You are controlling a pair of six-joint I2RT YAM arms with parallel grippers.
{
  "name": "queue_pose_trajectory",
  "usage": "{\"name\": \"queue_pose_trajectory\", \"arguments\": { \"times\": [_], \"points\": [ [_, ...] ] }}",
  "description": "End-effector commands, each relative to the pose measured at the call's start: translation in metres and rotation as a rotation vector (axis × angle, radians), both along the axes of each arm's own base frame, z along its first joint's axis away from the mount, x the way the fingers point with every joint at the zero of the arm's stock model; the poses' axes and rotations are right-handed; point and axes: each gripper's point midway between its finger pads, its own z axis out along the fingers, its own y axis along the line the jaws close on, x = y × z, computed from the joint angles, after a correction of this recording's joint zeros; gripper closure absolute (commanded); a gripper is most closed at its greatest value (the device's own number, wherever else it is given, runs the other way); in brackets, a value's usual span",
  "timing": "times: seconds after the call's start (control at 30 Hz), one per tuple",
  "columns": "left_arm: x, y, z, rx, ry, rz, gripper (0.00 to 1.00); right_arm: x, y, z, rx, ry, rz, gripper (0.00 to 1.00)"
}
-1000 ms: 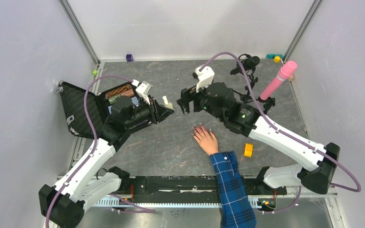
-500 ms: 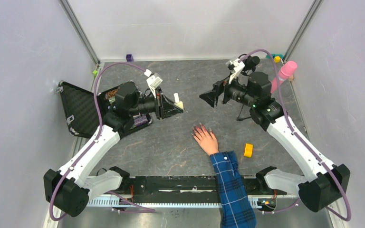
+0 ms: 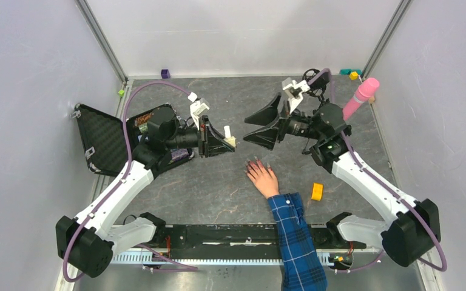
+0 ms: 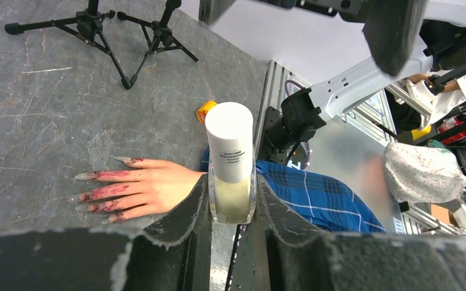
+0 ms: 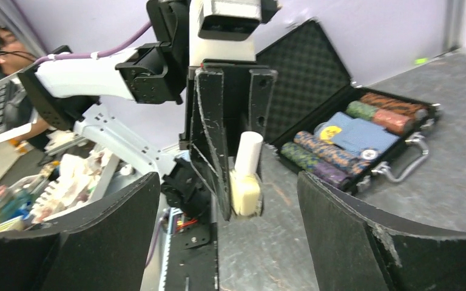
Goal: Paint the nails
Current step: Screw the nail polish bottle.
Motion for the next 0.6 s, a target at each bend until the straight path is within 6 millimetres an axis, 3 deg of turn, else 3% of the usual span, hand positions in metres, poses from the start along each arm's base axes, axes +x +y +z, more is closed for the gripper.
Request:
{"name": "queue_pose_trajectory", "arguments": {
  "times": [0.0, 0.23, 0.47, 0.57],
  "points": [
    [-0.011, -0.002, 0.012, -0.030, -0.069, -0.051, 0.98, -0.013, 0.021, 0.018, 0.058, -0.019, 0.093, 0.14],
    [-0.015, -0.004, 0.012, -0.032, -0.070, -0.069, 0.98, -0.014, 0.044, 0.016, 0.068, 0.011, 0.148, 0.23],
    [-0.019, -0.006, 0.011, -0.030, -0.065, -0.094, 0.98, -0.012, 0.054, 0.013, 0.062, 0.022, 0.162, 0.32],
    [-0.021, -0.007, 0.010, -0.025, -0.064, -0.104, 0.98, -0.008, 0.058, 0.011, 0.053, 0.027, 0.159, 0.41]
  ]
}}
